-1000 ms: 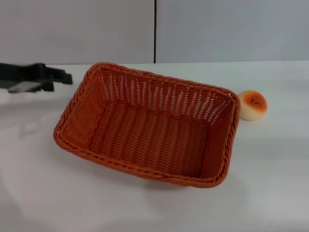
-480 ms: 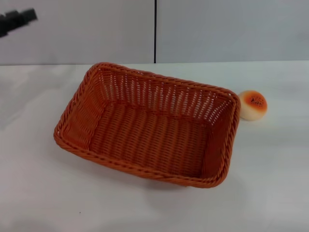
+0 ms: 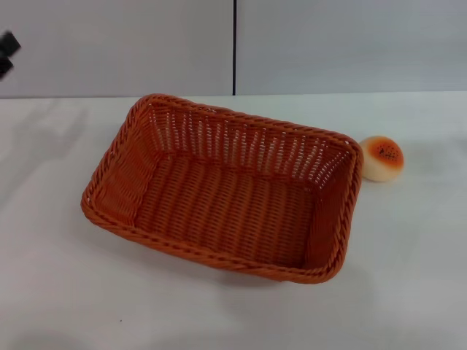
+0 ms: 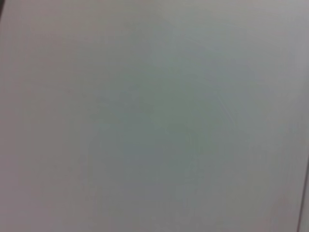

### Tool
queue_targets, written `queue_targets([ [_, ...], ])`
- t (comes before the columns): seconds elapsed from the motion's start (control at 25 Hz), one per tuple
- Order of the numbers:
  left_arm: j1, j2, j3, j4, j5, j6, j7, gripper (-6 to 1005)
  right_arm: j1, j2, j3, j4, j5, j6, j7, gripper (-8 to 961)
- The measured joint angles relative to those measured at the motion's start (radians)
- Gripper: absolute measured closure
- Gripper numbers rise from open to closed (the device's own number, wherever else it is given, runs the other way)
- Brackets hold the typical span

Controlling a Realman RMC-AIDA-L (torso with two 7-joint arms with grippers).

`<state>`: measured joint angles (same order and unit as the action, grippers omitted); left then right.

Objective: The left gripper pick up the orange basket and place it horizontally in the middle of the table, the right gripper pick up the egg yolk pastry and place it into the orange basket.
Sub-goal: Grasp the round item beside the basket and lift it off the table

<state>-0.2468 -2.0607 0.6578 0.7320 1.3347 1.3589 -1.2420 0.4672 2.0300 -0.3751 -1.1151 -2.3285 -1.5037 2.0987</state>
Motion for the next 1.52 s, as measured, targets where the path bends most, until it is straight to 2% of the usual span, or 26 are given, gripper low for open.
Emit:
queue_targets([
  [0.04, 0.0, -0.005, -0.001, -0.104, -0.041, 0.032, 0.202, 385, 0.035, -0.011, -0.02, 0.001, -0.096, -0.039, 0.065, 360],
  [0.24, -0.004, -0.002, -0.001, -0.308, -0.146, 0.099, 0.455, 385, 0.089, -0.021, -0.108, 0.007, -0.207, -0.067, 0.196, 368],
  [0.4, -0.002, -0.003, -0.001, -0.353, -0.168, 0.107, 0.515, 386, 0.117, -0.026, -0.14, 0.048, -0.212, -0.061, 0.217, 374],
  [0.44, 0.005, -0.003, -0.008, -0.431, -0.182, 0.132, 0.596, 386, 0.139, -0.026, -0.155, 0.094, -0.212, -0.043, 0.215, 376],
  [0.96, 0.026, -0.001, -0.026, -0.458, -0.191, 0.14, 0.625, 385, 0.24, -0.03, -0.196, 0.395, -0.173, 0.102, 0.116, 396],
  [1.16, 0.029, 0.0, -0.029, -0.459, -0.193, 0.137, 0.635, 385, 0.235, -0.019, -0.222, 0.42, -0.172, 0.155, 0.116, 403],
  [1.52, 0.03, -0.001, -0.039, -0.46, -0.194, 0.13, 0.659, 386, 0.231, -0.021, -0.231, 0.454, -0.175, 0.225, 0.119, 417],
])
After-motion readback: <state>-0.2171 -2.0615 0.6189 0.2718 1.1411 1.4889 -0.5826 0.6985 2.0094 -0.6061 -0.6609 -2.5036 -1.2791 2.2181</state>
